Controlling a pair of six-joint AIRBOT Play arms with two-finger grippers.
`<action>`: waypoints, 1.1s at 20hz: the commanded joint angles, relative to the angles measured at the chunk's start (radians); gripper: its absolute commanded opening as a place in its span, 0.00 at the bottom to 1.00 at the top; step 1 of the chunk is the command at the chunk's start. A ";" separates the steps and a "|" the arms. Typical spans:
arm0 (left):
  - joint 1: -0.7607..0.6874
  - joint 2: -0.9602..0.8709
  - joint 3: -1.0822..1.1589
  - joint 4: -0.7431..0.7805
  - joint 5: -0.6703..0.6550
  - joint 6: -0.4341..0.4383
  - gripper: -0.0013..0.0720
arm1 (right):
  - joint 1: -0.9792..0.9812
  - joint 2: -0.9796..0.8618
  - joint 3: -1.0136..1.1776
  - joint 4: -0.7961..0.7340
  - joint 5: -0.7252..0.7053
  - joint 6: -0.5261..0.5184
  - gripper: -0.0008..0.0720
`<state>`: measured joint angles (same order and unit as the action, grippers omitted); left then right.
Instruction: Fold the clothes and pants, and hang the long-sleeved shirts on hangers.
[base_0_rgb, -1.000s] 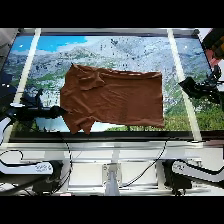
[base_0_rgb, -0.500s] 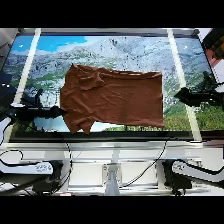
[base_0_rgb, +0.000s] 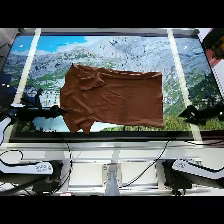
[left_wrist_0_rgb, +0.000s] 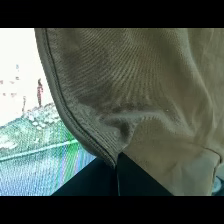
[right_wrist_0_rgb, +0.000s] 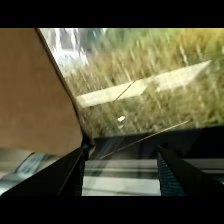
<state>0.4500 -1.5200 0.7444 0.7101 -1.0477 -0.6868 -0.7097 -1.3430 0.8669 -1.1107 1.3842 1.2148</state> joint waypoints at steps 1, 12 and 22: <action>0.000 0.001 0.001 -0.003 -0.003 -0.001 0.05 | -0.056 0.000 -0.182 0.172 -0.023 -0.089 0.68; 0.000 0.001 0.001 -0.008 -0.003 -0.001 0.05 | 0.134 0.000 -0.359 0.304 -0.259 -0.114 0.63; 0.000 0.001 0.001 -0.008 -0.003 -0.001 0.05 | 0.141 0.003 -0.358 0.291 -0.270 -0.222 0.45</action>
<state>0.4500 -1.5200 0.7441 0.7021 -1.0481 -0.6876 -0.5705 -1.3407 0.5098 -0.8059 1.1526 1.0153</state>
